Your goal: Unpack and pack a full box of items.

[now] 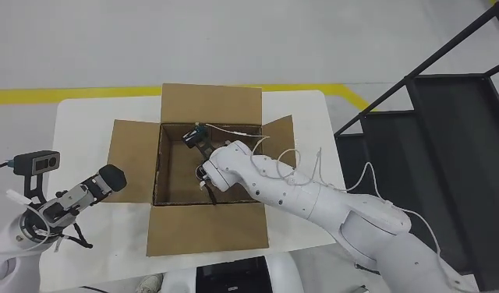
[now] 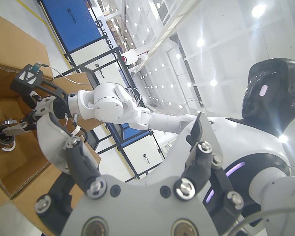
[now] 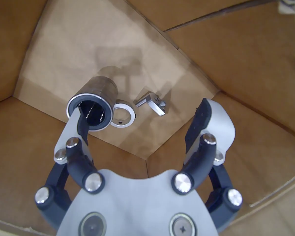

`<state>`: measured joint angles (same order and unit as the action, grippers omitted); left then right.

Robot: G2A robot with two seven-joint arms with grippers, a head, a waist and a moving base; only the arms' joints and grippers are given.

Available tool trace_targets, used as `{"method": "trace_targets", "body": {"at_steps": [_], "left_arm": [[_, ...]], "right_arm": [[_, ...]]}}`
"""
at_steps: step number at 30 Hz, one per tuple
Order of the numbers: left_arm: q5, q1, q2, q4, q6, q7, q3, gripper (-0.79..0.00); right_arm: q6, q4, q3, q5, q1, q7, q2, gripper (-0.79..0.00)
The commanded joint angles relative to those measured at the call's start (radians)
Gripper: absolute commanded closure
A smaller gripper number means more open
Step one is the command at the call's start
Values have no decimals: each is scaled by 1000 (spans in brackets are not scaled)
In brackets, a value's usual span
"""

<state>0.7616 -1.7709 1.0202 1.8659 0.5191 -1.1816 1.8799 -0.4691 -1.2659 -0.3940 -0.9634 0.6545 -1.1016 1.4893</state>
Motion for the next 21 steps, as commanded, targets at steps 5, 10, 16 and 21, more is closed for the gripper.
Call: {"method": "trace_targets", "body": {"at_steps": [5,10,16,21], "left_arm": [[0,0,0,0,0,0,0,-785],[0,0,0,0,0,0,0,-785],[0,0,0,0,0,0,0,-785],[0,0,0,0,0,0,0,-785]], "right_arm": [[-9,55,-5,-15,-3,5,27,-785],[6,61,-18,-42,3,15,36,-785],[6,61,-18,-42,3,15,36,-785],[6,61,-18,-42,3,15,36,-785]]}}
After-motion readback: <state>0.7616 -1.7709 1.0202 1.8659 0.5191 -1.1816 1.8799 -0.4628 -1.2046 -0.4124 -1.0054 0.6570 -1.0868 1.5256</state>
